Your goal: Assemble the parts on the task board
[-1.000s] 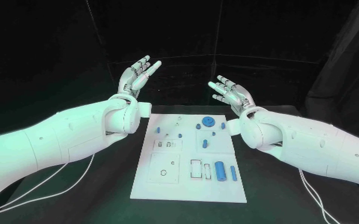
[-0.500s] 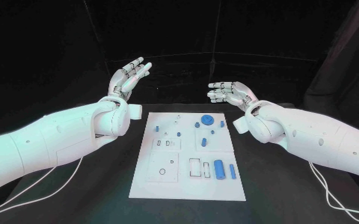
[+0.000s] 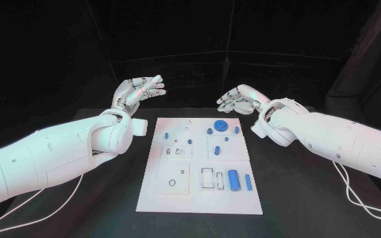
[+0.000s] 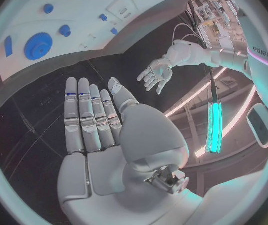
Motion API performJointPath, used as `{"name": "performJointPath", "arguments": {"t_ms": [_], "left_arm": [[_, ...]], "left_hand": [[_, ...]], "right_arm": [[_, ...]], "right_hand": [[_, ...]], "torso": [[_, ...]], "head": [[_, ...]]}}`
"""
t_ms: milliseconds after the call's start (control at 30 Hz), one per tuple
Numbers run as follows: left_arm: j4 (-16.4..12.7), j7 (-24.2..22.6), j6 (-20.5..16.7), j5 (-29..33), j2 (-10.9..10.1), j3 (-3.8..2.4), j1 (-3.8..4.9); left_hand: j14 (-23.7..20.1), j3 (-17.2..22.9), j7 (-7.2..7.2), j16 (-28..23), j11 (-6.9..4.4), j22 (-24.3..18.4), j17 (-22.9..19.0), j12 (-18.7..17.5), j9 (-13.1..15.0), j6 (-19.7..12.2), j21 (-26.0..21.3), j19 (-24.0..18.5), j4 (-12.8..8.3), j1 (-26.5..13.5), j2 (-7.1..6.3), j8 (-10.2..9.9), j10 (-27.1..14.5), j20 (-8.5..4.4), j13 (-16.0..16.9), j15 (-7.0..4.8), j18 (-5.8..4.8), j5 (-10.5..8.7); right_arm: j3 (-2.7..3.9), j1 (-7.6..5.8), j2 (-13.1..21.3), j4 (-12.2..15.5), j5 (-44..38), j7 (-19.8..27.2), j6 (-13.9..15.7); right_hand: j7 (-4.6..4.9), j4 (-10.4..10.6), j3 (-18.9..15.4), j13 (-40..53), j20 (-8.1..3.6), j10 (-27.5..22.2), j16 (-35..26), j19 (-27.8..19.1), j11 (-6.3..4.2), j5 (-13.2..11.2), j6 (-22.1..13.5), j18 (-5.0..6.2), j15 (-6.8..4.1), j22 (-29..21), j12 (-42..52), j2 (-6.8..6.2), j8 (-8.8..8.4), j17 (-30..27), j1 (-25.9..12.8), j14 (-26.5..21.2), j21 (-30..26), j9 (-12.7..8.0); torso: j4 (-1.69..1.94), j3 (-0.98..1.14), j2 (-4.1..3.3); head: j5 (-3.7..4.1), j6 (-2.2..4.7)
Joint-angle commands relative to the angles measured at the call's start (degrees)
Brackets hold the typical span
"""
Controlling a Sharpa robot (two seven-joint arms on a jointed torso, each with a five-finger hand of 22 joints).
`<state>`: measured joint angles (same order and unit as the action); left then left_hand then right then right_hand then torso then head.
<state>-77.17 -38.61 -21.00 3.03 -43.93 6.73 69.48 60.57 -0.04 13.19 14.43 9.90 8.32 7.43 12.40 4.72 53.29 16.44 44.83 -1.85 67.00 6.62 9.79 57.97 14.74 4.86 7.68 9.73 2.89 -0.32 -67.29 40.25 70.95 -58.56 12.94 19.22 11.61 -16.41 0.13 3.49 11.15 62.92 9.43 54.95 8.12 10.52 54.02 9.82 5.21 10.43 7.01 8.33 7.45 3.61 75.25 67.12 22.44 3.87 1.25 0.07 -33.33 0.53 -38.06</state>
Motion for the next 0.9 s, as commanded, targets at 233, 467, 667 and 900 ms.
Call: {"name": "performJointPath", "arguments": {"t_ms": [233, 467, 667, 900], "left_arm": [[-4.7, -1.2, 6.3, -3.7, -2.2, 0.06, -0.35], [-8.1, -0.9, 7.6, -4.0, -3.5, 0.07, -0.63], [-9.2, -0.8, 8.6, -4.0, -4.2, 0.07, -0.68], [-10.0, -0.5, 9.0, -4.0, -4.7, 0.06, -0.68]], "left_hand": [[3.6, 0.4, -0.34, 0.1, -0.41, -0.4, 0.8, -1.8, -0.8, 1.1, 0.5, 3.2, -1.1, 1.3, 0.84, -1.2, 1.4, -1.06, -0.8, -0.94, 0.94, -0.04], [3.4, 0.5, -0.17, -1.1, -0.23, -1.0, 0.8, -2.8, -1.0, 1.1, -0.1, 3.5, -1.5, 1.1, 1.12, -1.9, 1.4, -1.0, -1.0, -0.75, 0.87, -0.05], [3.4, 0.4, -0.06, -1.5, -0.13, -1.1, 0.8, -3.0, -1.0, 1.0, -0.3, 3.6, -1.5, 1.0, 1.13, -2.2, 1.3, -0.95, -1.1, -0.67, 0.86, -0.05], [3.4, 0.3, 0.08, -1.7, -0.02, -1.3, 0.9, -3.3, -1.0, 0.9, -0.4, 3.6, -1.6, 0.8, 1.05, -2.4, 1.1, -0.91, -1.1, -0.61, 0.85, -0.06]], "right_arm": [[0.08, -0.7, -1.7, -0.1, -28.4, -10.2, -4.6], [0.12, -0.92, -2.6, 0.3, -36.4, -13.0, -7.5], [0.13, -1.11, -2.9, 0.6, -38.4, -13.6, -8.5], [0.13, -1.38, -3.3, 0.5, -39.4, -14.2, -9.6]], "right_hand": [[-1.87, -0.1, 3.5, 0.1, -5.09, 6.0, 6.2, 6.7, -2.66, 0.2, 4.4, 0.46, -4.73, 9.1, -3.5, -3.35, -2.86, 5.1, 1.4, 18.2, 16.0, -0.2], [-2.07, 0.0, 5.2, 0.2, -5.27, 4.2, 11.3, 6.0, -2.67, -0.8, 3.1, 0.58, -5.04, 12.7, -3.4, -4.47, -3.8, 9.9, 0.5, 19.2, 21.6, -0.1], [-2.09, 0.0, 6.2, 0.2, -5.13, 3.0, 12.9, 5.1, -2.5, -1.2, 2.5, 0.61, -4.98, 14.0, -3.4, -4.91, -3.79, 11.9, 0.2, 18.8, 23.5, -0.1], [-2.09, 0.1, 7.4, 0.2, -5.03, 2.1, 16.7, 4.5, -2.48, -1.5, 2.2, 0.69, -4.98, 15.9, -3.3, -5.33, -3.75, 15.4, -0.6, 18.7, 26.5, -0.1]], "torso": [[1.48, -0.51, -2.29], [2.03, -0.94, -3.91], [2.15, -1.01, -4.86], [2.12, -1.04, -5.77]], "head": [[0.91, 0.37], [1.75, 0.71], [1.66, 1.14], [1.88, 1.17]]}}
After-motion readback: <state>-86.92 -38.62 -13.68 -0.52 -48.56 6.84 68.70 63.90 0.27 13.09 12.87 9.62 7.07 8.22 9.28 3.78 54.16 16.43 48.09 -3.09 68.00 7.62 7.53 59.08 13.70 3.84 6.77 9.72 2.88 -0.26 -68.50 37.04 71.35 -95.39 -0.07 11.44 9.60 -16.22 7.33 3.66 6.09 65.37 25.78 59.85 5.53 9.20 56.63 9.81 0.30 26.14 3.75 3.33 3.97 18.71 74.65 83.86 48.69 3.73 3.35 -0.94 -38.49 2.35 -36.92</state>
